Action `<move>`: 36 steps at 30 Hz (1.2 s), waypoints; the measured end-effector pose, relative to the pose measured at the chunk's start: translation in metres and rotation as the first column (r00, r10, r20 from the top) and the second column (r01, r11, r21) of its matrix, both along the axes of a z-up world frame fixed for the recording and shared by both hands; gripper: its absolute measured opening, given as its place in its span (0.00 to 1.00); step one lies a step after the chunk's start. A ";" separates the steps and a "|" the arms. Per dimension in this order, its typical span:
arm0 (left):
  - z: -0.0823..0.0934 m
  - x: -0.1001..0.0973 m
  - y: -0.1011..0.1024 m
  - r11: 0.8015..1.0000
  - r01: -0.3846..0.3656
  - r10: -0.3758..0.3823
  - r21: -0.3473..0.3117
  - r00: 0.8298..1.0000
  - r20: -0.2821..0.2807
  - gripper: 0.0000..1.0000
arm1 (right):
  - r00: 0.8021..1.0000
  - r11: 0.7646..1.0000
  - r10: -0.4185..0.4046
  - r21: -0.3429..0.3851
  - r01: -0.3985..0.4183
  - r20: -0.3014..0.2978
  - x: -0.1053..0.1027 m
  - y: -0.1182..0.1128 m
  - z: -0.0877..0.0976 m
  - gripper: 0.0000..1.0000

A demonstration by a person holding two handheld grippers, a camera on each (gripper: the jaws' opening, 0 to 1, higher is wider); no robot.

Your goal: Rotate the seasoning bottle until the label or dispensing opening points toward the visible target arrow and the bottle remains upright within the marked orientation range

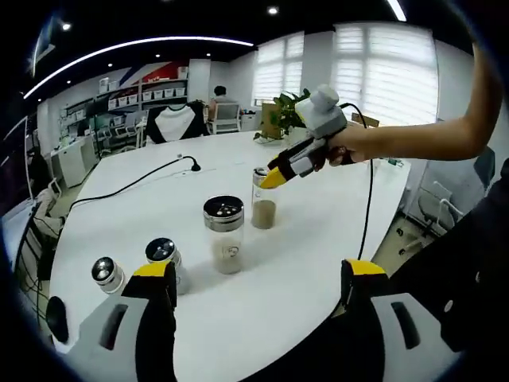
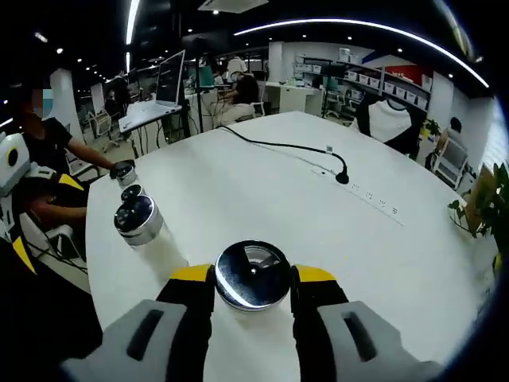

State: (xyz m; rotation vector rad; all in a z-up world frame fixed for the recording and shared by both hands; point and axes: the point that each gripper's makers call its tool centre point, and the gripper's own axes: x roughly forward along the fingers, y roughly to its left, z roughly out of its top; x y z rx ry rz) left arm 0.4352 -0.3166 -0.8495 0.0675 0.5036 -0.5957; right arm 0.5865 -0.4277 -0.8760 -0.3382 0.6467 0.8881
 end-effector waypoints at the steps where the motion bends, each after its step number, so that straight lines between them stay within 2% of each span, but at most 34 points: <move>1: 0.000 0.000 -0.003 1.000 0.009 -0.009 -0.003 1.000 -0.003 0.89 | 1.000 1.000 0.008 -0.002 -0.008 -0.006 -0.004 0.000 0.000 0.35; 5: 0.007 0.002 -0.012 0.999 0.044 -0.044 -0.025 0.999 0.018 0.89 | 0.998 0.998 0.063 -0.018 -0.063 -0.017 -0.021 0.001 -0.001 0.35; 9: 0.003 0.003 -0.018 0.997 0.075 -0.074 -0.022 0.997 0.012 0.89 | 0.993 0.992 0.119 -0.037 -0.119 -0.021 -0.035 0.002 0.000 0.35; 13: 0.002 0.002 -0.020 0.996 0.082 -0.082 -0.022 0.997 0.005 0.88 | 0.990 0.989 0.140 -0.042 -0.141 -0.026 -0.043 0.004 0.000 0.35; 14: 0.001 0.002 -0.024 0.995 0.097 -0.097 -0.036 0.995 0.003 0.88 | 0.980 0.979 0.198 -0.047 -0.199 -0.032 -0.055 0.007 0.001 0.35; 19: -0.004 0.004 -0.027 0.993 0.117 -0.117 -0.031 0.993 0.000 0.86 | 0.941 0.937 0.338 -0.086 -0.339 -0.029 -0.071 0.013 0.003 0.35; 21: -0.005 0.005 -0.028 0.993 0.119 -0.119 -0.020 0.993 0.007 0.83 | 0.920 0.914 0.391 -0.112 -0.391 -0.018 -0.075 0.015 0.004 0.35; 24: -0.006 0.007 -0.029 0.992 0.128 -0.128 -0.021 0.992 0.004 0.83 | 0.873 0.860 0.487 -0.160 -0.485 -0.027 -0.085 0.018 0.004 0.35; 26: -0.008 0.009 -0.031 0.991 0.134 -0.134 -0.026 0.991 0.002 0.82 | 0.850 0.836 0.524 -0.163 -0.525 -0.053 -0.091 0.020 0.003 0.35; 27: -0.009 0.010 -0.032 0.990 0.139 -0.139 -0.029 0.990 0.001 0.82 | 0.822 0.806 0.566 -0.170 -0.567 -0.060 -0.095 0.023 0.003 0.35; 30: -0.012 0.010 -0.040 0.983 0.184 -0.184 -0.024 0.983 0.000 0.81 | 0.771 0.750 0.632 -0.190 -0.634 -0.078 -0.102 0.026 0.002 0.35; 31: -0.014 0.010 -0.042 0.980 0.199 -0.199 -0.018 0.980 0.000 0.81 | 0.741 0.718 0.666 -0.199 -0.667 -0.082 -0.105 0.027 0.002 0.35; 32: -0.015 0.011 -0.043 0.979 0.203 -0.203 -0.013 0.979 -0.001 0.81 | 0.722 0.697 0.687 -0.205 -0.687 -0.080 -0.107 0.029 0.002 0.35; 33: -0.017 0.013 -0.044 0.979 0.202 -0.202 -0.009 0.979 -0.001 0.81 | 0.704 0.679 0.705 -0.205 -0.705 -0.086 -0.110 0.030 0.001 0.35; 34: -0.018 0.014 -0.045 0.979 0.203 -0.203 -0.004 0.979 -0.004 0.81 | 0.697 0.672 0.711 -0.204 -0.712 -0.090 -0.111 0.031 0.001 0.35; 36: -0.020 0.017 -0.047 0.978 0.209 -0.209 -0.004 0.978 -0.014 0.81 | 0.666 0.637 0.741 -0.221 -0.739 -0.090 -0.113 0.031 0.000 0.35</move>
